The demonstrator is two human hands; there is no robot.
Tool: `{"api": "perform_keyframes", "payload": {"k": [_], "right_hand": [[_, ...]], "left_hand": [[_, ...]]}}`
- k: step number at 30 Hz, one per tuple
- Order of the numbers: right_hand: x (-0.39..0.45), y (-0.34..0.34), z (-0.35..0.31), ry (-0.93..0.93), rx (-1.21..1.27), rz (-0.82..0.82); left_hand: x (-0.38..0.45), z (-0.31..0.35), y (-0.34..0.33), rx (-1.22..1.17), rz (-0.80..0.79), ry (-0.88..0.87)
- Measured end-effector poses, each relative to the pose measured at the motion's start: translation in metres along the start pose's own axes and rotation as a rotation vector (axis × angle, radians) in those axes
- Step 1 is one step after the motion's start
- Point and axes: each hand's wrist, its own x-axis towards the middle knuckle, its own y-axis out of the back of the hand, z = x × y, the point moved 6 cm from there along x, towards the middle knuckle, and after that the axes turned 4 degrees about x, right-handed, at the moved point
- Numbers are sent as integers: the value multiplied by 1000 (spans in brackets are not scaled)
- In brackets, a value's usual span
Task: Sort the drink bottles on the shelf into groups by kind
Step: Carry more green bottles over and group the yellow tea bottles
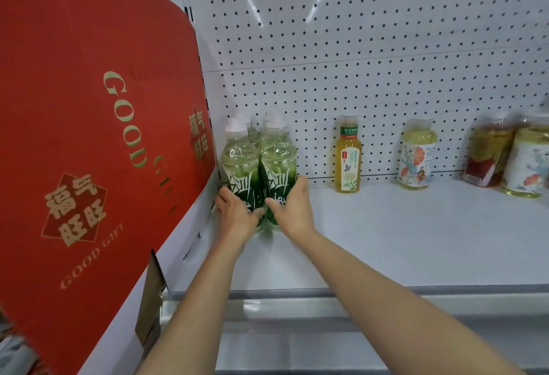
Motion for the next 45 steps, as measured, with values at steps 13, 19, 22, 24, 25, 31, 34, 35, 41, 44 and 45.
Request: {"api": "perform_keyframes", "payload": {"k": [13,19,22,24,25,31,34,35,41,44,45], "right_hand": [[-10,45,1,51,-284,-33],[-25,120,-1,227,-498,86],[-36,163,6,282,-586,124],[-45,196,13,302,-624,152],[-50,214,17,306,-643,170],[-85,326,52,274,-745,278],[-104,382,74,207,-799,307],[-112,401,80,196,-813,321],[-150,507,114,127,-910,408],[-159,552,129,72,-935,434],[-160,565,133,56,-949,443]], "left_hand": [[-36,32,42,35,395,-186],[-72,92,25,210,359,-523],[-89,118,-5,319,177,-616],[-102,136,-25,347,104,-652],[-110,147,-34,349,78,-661],[-176,223,-95,277,-51,-710],[-212,260,-129,249,-109,-730],[-224,272,-140,243,-125,-738],[-288,342,-203,144,-255,-799],[-310,376,-226,106,-310,-821],[-315,387,-233,92,-324,-825]]}}
